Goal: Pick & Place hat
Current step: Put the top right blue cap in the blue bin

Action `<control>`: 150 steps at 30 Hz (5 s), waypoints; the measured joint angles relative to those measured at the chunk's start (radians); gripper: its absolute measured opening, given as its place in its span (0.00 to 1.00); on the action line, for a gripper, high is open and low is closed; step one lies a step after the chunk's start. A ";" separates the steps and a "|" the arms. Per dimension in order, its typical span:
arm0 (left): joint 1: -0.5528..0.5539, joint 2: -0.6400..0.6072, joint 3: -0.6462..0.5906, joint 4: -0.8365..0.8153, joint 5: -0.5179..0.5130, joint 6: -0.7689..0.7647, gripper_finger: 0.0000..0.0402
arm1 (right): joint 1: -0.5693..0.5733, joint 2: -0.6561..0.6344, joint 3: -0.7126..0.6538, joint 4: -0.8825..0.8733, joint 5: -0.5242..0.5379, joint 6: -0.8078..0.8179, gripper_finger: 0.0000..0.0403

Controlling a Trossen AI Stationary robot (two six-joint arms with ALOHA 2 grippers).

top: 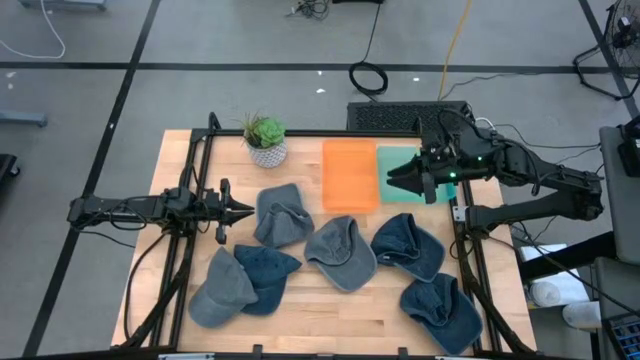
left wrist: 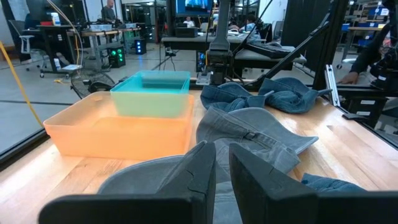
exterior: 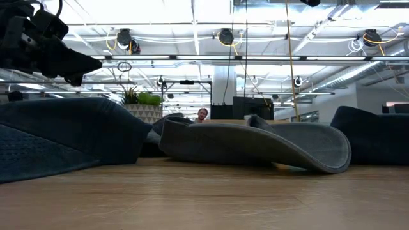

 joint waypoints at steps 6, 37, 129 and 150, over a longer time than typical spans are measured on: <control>0.000 0.000 0.000 0.000 0.000 0.000 0.13 | 0.000 0.014 0.000 -0.042 -0.007 0.070 0.48; 0.000 0.000 0.000 0.000 0.000 0.000 0.13 | 0.000 0.174 -0.001 0.054 -0.530 0.464 0.72; 0.000 0.000 0.000 0.000 0.000 0.000 0.13 | 0.102 0.502 0.229 -0.893 -0.004 -0.145 0.72; 0.000 0.000 0.000 0.000 0.000 0.000 0.13 | 0.064 0.306 -0.024 -0.880 -0.006 -0.106 0.72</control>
